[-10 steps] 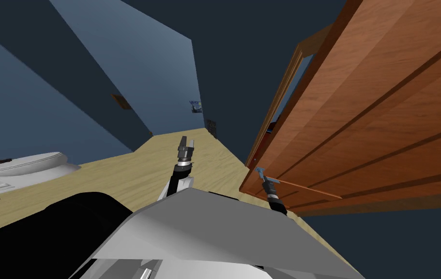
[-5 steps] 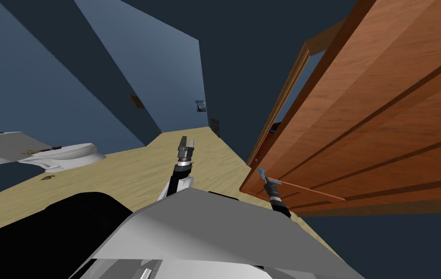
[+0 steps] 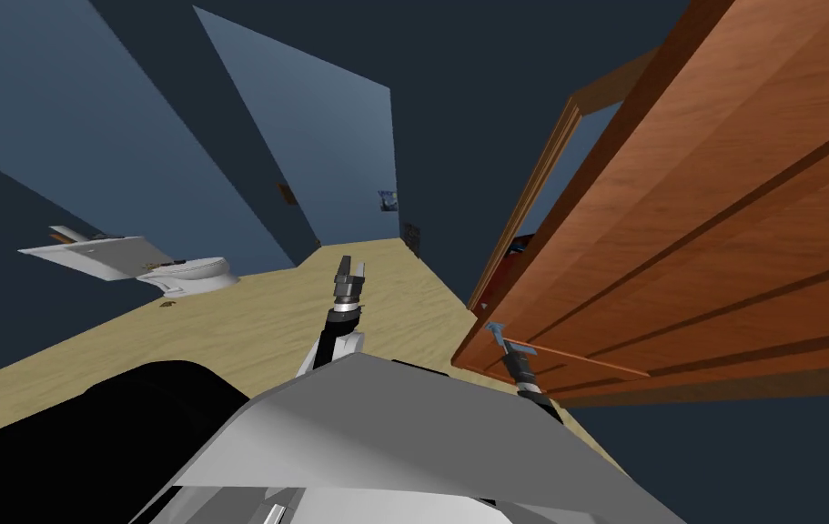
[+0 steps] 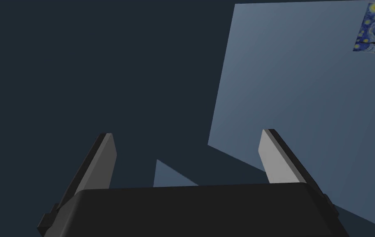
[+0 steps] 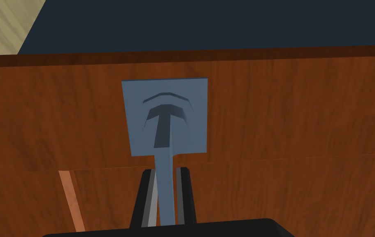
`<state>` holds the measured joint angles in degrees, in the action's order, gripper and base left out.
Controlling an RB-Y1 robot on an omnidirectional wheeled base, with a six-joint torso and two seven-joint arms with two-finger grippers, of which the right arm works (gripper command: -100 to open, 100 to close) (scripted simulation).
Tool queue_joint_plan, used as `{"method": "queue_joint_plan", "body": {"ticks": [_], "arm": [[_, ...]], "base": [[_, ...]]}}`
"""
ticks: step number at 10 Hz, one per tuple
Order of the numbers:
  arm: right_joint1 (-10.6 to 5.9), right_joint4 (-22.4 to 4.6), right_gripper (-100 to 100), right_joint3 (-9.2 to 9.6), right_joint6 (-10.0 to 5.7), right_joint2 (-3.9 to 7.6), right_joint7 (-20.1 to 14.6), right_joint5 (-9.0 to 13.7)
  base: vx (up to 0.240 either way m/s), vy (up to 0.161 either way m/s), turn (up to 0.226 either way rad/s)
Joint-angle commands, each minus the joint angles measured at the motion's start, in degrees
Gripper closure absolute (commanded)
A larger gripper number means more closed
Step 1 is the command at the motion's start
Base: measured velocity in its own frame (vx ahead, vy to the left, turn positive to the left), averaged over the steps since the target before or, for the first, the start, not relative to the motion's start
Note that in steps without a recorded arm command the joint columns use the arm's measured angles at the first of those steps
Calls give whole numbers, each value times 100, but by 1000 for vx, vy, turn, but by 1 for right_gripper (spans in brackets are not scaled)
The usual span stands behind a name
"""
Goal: Pull the door open
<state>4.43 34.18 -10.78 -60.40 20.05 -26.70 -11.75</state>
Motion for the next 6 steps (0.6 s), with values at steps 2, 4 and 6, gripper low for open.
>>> {"method": "queue_joint_plan", "body": {"ticks": [2,4,6], "arm": [[77,-53,100,10,-150,42,-55,-40],[192,-95,100,13,-361,119,-139,-95],[324,-143,100,15,-603,206,-234,-157]], "base": [[-97,-26,73],[-189,-84,174],[-214,-87,174]]}}
